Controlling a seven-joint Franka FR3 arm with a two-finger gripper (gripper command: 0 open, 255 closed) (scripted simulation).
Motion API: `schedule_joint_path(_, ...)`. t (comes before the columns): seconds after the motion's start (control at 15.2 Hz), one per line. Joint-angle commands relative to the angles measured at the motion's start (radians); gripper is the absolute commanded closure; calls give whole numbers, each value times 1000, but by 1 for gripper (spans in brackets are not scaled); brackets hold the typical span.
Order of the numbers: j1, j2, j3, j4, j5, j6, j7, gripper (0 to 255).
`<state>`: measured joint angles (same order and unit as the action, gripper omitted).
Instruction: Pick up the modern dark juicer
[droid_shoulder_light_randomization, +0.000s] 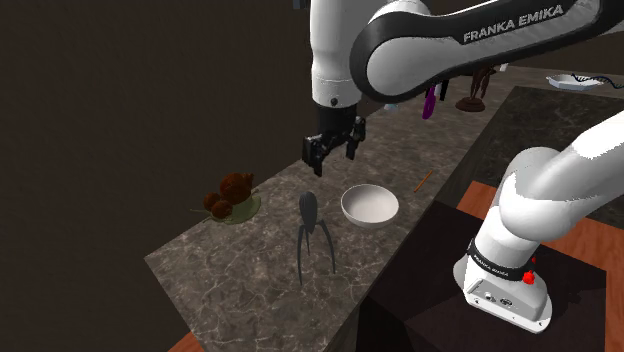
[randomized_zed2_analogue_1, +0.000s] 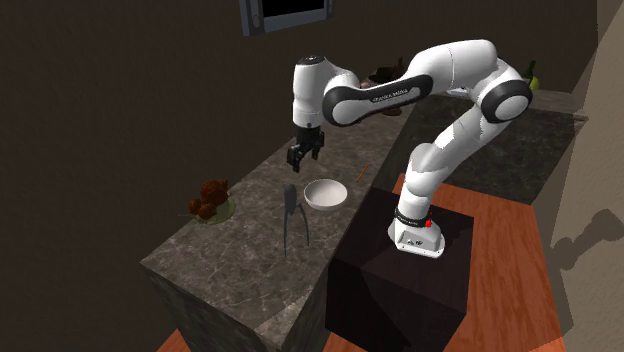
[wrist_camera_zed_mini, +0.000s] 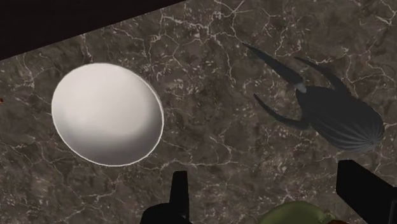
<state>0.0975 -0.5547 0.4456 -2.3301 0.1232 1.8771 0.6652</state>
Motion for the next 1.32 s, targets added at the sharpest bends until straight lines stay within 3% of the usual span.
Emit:
schedule_joint_path(0.0,-2,52,53,28,-5,29,58,0)
schedule_joint_path(0.33,-18,185,174,104,-49,88,195,0)
schedule_joint_path(0.92,-20,213,196,25,-57,192,216,0)
schedule_joint_path(0.99,-20,210,194,22,-56,192,213,255)
schedule_joint_path(1.25,-20,211,194,23,-56,192,213,255)
